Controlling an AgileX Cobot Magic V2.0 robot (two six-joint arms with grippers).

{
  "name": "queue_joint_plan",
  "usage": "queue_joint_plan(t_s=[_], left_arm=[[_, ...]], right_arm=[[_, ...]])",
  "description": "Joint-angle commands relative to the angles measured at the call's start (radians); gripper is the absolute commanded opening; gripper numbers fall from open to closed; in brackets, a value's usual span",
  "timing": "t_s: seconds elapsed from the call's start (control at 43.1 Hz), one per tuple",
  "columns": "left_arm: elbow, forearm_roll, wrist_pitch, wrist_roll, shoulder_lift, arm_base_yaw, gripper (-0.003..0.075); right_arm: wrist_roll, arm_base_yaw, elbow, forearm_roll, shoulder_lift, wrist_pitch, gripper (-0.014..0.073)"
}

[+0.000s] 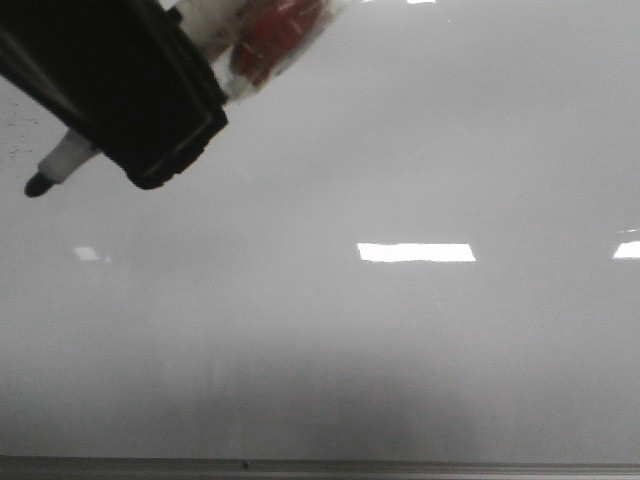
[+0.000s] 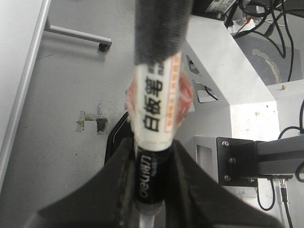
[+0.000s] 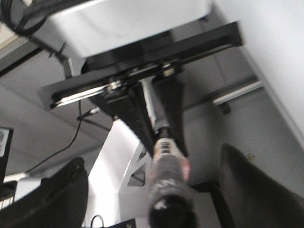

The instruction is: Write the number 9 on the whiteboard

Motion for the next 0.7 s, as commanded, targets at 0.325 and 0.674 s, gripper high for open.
queue_joint_plan(t_s=[0.325, 0.674], left_arm=[[-0.031, -0.072, 0.007, 0.003, -0.032, -0.007, -0.0018], [-0.031, -0.072, -0.007, -0.018, -0.032, -0.007, 0.0426]], right_arm=[[0.031, 0.07, -0.034, 0.029, 0.051, -0.022, 0.0166], [0.037, 0.066, -0.034, 0.035, 0.053, -0.023, -0.0069]])
